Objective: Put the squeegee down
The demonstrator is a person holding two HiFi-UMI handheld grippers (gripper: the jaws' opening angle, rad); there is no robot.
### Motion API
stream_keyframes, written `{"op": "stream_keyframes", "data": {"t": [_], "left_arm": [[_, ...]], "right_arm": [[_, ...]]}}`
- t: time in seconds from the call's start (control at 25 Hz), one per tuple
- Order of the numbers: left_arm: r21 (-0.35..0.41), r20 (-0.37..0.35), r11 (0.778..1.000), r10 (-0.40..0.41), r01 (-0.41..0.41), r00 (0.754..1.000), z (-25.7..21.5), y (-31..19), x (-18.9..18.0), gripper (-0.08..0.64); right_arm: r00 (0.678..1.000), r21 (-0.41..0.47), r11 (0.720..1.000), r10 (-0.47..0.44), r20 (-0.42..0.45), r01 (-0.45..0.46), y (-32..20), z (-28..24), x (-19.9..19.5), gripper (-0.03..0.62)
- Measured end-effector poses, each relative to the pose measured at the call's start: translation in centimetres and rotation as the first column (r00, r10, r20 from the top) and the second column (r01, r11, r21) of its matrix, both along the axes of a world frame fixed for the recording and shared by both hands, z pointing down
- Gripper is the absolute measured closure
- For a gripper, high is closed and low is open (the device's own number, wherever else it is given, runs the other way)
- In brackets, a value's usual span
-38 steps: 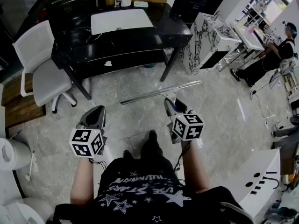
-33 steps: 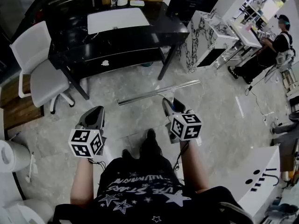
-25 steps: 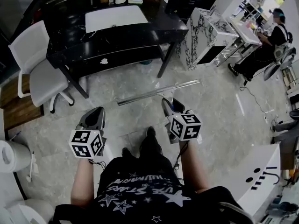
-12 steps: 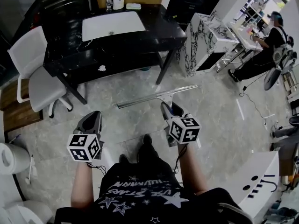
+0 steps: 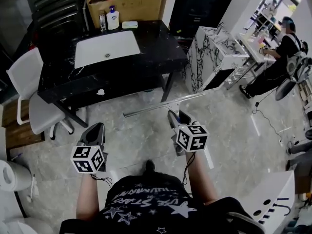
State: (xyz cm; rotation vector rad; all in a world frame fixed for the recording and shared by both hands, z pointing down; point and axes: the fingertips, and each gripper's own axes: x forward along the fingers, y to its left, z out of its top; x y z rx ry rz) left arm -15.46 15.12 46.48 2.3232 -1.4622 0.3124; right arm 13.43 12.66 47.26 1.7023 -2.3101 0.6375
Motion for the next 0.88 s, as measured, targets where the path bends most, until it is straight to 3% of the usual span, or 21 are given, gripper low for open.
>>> {"op": "stream_keyframes", "data": {"t": [0.44,0.88], "left_arm": [[0.01,0.029,0.999,-0.031,0.031,0.999,-0.3,-6.4,7.7,0.531],[0.015,0.032,1.0,-0.018,0.018,0.999,-0.7,-10.7,10.3,0.532]], "right_arm": [[0.999,-0.024,0.999,-0.046,0.002,0.046,-5.5,0.7,7.6,0.446],[0.997,-0.031,0.996,-0.082,0.006,0.082,-11.3,1.0,7.8,0.446]]}}
